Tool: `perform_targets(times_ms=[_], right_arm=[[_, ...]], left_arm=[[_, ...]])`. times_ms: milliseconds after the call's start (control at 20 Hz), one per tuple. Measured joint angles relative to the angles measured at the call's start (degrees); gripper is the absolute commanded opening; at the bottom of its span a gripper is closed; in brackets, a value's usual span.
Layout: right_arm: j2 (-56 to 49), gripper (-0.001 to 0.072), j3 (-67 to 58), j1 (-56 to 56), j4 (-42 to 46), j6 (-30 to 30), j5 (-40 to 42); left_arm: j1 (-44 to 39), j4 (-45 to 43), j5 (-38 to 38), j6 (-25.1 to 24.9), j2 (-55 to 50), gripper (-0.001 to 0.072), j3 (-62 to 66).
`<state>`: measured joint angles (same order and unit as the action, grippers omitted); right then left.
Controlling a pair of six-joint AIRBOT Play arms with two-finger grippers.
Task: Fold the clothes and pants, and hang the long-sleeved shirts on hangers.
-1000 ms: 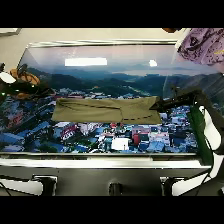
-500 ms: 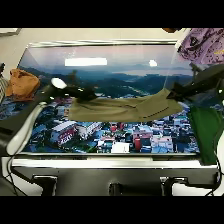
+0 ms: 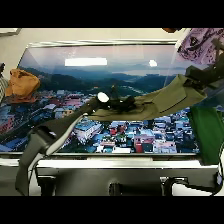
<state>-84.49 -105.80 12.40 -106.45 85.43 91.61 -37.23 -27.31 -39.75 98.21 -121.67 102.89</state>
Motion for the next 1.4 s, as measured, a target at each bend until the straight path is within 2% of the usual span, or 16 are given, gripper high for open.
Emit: perform_targets(times_ms=[350,550,700,800,950,1200,1400], right_arm=[[0.68,0.0029,-3.37,0.0,0.59,-1.14,3.63],[0.85,0.0029,-3.65,0.0,0.63,-1.77,4.02],[0.87,0.0028,-3.69,-0.04,0.37,-2.03,3.61],[0.87,0.0028,-3.69,-0.26,-0.85,-2.73,3.17],[0.87,0.0028,-3.69,-2.91,-2.16,-4.81,2.29],[0.2,0.0028,-3.69,-14.45,-1.27,-11.74,-1.55],[-2.86,0.0028,-3.72,-25.33,0.22,-18.47,-6.01]], left_arm=[[-6.43,1.44,1.88,8.81,-10.12,0.0011,13.29],[-6.93,1.73,0.7,10.29,-11.06,0.001,14.93],[-3.76,-0.22,-3.39,9.92,-9.4,0.0009,15.34],[-0.22,-4.96,-7.76,9.92,-6.99,0.0009,15.43],[7.37,-17.05,-16.52,11.8,-1.07,0.001,15.52],[22.29,-36.3,-31.65,12.9,11.17,0.0012,15.54],[32.96,-43.78,-38.66,11.67,18.73,0.0013,15.54]])
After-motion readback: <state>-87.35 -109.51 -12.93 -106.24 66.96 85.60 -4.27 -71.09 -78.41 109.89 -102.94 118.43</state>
